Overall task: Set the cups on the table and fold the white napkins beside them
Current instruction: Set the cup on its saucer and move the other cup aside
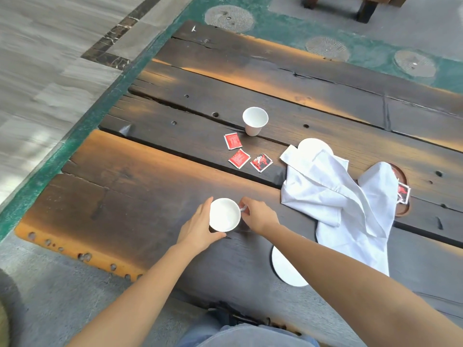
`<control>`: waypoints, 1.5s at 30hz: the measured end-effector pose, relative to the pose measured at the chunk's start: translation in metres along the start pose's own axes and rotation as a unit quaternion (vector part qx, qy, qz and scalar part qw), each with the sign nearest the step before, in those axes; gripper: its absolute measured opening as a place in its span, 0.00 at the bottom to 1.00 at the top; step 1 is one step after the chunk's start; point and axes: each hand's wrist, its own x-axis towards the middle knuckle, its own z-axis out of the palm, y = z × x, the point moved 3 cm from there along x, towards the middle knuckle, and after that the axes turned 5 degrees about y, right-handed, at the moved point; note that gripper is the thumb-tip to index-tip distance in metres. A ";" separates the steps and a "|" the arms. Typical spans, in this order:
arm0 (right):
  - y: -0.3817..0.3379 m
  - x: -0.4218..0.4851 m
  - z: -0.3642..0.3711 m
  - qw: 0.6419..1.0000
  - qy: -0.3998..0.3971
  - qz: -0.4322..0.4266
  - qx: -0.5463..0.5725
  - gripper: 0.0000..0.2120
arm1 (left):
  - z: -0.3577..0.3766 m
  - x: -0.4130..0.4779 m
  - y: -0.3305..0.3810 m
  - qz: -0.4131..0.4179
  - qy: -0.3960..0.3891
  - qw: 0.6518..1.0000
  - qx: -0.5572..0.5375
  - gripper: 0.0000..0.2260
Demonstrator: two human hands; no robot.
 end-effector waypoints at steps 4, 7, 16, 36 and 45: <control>0.008 -0.008 0.002 1.000 -0.001 0.005 0.002 0.10 | -0.002 0.000 0.002 0.021 -0.015 1.000 0.007 0.45; 0.013 -0.013 0.000 1.000 0.001 0.010 0.006 0.09 | -0.003 -0.001 0.007 0.042 -0.021 0.999 0.013 0.44; 0.049 -0.053 -0.029 0.999 0.023 0.030 0.021 0.07 | 0.002 -0.014 0.048 0.130 -0.031 0.991 0.024 0.42; 0.160 -0.167 -0.032 0.980 0.080 0.126 0.134 0.05 | 0.080 -0.059 0.139 0.251 -0.121 0.959 0.053 0.41; 0.172 -0.173 -0.024 0.974 0.084 0.134 0.161 0.05 | 0.093 -0.065 0.144 0.225 -0.132 0.965 0.041 0.40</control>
